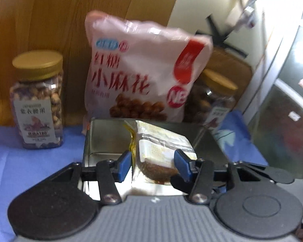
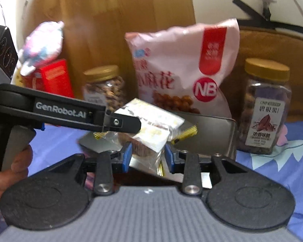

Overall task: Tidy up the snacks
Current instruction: 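Open the left gripper to drop the cake into the tin, then grasp the pink UHA candy box with the left gripper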

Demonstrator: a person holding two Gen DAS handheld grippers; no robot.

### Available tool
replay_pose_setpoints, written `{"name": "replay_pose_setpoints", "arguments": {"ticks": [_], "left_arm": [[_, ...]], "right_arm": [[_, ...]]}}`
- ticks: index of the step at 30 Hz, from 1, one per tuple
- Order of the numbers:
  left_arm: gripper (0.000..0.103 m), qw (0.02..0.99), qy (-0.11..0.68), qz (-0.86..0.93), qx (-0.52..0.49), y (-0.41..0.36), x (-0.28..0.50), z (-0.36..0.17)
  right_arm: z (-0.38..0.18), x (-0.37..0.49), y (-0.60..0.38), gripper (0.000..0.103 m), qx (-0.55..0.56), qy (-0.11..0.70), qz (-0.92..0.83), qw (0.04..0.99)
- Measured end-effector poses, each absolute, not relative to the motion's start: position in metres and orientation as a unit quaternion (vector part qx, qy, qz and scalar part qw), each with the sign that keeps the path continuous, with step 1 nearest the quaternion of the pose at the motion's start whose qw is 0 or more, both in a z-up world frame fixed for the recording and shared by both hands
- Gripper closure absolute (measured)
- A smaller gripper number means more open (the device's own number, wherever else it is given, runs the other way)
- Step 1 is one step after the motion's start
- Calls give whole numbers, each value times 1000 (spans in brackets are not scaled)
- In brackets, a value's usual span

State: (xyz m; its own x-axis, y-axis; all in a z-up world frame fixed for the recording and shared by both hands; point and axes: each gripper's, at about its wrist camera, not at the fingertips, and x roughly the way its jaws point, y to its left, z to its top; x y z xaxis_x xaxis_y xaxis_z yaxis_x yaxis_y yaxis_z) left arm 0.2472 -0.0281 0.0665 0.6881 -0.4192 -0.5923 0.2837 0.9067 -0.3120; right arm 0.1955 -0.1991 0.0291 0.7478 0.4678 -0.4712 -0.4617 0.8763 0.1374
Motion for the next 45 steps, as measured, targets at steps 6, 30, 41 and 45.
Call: {"name": "replay_pose_setpoints", "arguments": {"ticks": [6,30,41,45], "left_arm": [[53,908,355,-195,-107,-18,243,61],[54,873,419,-157,-195,85,214,1],[64,902,362,-165,-167,87,166,39],[64,917,325,-164,-166,94,122,58]], "right_arm": [[25,195,-206,63,30,250,229,940],[-16,189,-145,46,31,377,243,893],[13,146,-130,48,16,294,255,921],[33,98,-130,54,-10,227,266,937]]}}
